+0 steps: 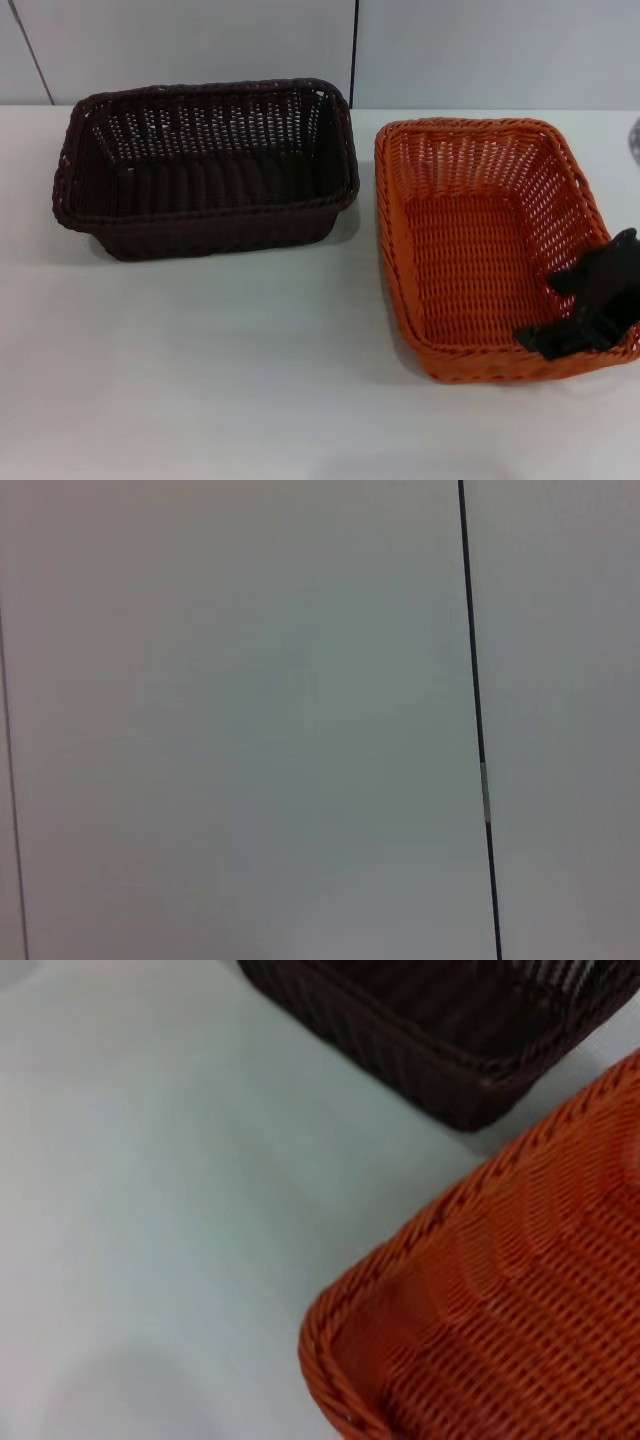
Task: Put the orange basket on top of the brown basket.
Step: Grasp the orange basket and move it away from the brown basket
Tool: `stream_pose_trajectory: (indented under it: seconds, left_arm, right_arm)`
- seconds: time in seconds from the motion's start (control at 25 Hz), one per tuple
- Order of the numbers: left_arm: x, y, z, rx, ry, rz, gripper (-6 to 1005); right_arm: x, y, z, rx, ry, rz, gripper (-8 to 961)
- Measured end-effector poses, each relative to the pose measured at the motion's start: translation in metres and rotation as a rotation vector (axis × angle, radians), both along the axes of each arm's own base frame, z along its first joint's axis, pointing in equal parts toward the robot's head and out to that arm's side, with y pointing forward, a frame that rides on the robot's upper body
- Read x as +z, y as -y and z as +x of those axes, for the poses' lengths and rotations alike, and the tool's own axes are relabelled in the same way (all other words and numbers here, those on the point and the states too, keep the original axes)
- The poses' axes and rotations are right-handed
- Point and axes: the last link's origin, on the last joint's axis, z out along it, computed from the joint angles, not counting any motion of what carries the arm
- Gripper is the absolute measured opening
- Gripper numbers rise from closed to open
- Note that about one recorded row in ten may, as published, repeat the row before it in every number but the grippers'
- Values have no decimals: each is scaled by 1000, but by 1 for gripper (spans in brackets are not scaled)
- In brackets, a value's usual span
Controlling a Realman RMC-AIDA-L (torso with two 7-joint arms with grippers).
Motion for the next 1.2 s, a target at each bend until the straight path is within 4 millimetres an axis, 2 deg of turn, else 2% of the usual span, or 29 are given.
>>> stream_pose_trajectory:
  seconds: [0.44, 0.56, 0.76, 0.88, 1.2]
  left_arm:
    - [-2, 1, 0, 3, 3, -4, 845]
    - [-2, 1, 0, 2, 3, -4, 845]
    - [-1, 1, -1, 2, 2, -3, 844]
    - [-1, 2, -1, 5, 2, -4, 844]
    - [1, 5, -5, 16, -3, -4, 843]
  right_arm:
    - [-35, -14, 12, -25, 17, -112, 693]
    - [-50, -19, 20, -52, 31, -146, 689]
    - [-61, -23, 29, -57, 120, -136, 682]
    - [-62, -23, 28, -49, 143, -130, 678]
    - [-60, -24, 19, -47, 150, -108, 419]
